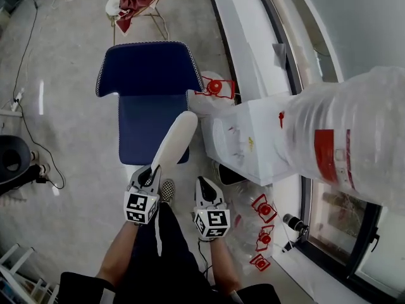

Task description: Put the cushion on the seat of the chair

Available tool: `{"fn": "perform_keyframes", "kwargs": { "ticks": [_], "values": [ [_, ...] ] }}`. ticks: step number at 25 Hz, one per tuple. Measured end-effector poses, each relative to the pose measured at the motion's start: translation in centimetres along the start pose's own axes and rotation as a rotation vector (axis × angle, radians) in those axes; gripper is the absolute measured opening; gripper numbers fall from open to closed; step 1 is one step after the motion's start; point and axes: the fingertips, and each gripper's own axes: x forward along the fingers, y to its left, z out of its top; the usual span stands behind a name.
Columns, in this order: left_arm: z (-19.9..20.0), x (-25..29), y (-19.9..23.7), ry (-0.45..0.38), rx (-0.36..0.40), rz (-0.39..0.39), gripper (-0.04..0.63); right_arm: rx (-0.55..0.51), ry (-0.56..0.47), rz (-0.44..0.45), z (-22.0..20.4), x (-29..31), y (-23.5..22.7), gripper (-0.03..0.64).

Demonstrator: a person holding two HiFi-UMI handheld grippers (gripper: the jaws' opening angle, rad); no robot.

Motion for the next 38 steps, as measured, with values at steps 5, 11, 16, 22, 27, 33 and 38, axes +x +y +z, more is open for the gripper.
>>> {"fn": "perform_keyframes", "kwargs": {
  "ticks": [5, 11, 16, 22, 27, 33, 38],
  "values": [
    [-0.4, 0.4, 1.4, -0.006, -0.021, 0.041, 0.044, -0.009, 0.021, 0.013, -0.8, 0.7, -0.2, 0.029],
    [-1.3, -0.3, 3.8, -0.002, -0.058, 0.083, 0.045, -0.033, 0.038, 0.063, -0.8, 1.7, 2.0, 0.029],
    [-1.9, -0.4, 5.6, -0.003, -0.078, 0.100, 0.046, -0.044, 0.052, 0.088, -1.0, 2.9, 3.5, 0.029],
    [-2.7, -0.4, 8.2, 0.006, -0.098, 0.116, 0.046, -0.054, 0.078, 0.101, -1.2, 4.5, 4.8, 0.029],
    [-3.1, -0.1, 10.3, 0.017, -0.114, 0.115, 0.046, -0.059, 0.093, 0.104, -1.0, 6.2, 6.0, 0.029],
    [-4.0, 0.2, 13.0, 0.017, -0.136, 0.125, 0.046, -0.065, 0.110, 0.117, -0.9, 8.5, 7.7, 0.029],
    [-5.3, 0.6, 16.1, 0.027, -0.158, 0.142, 0.048, -0.072, 0.133, 0.125, -1.4, 10.6, 9.1, 0.029]
  ]
}}
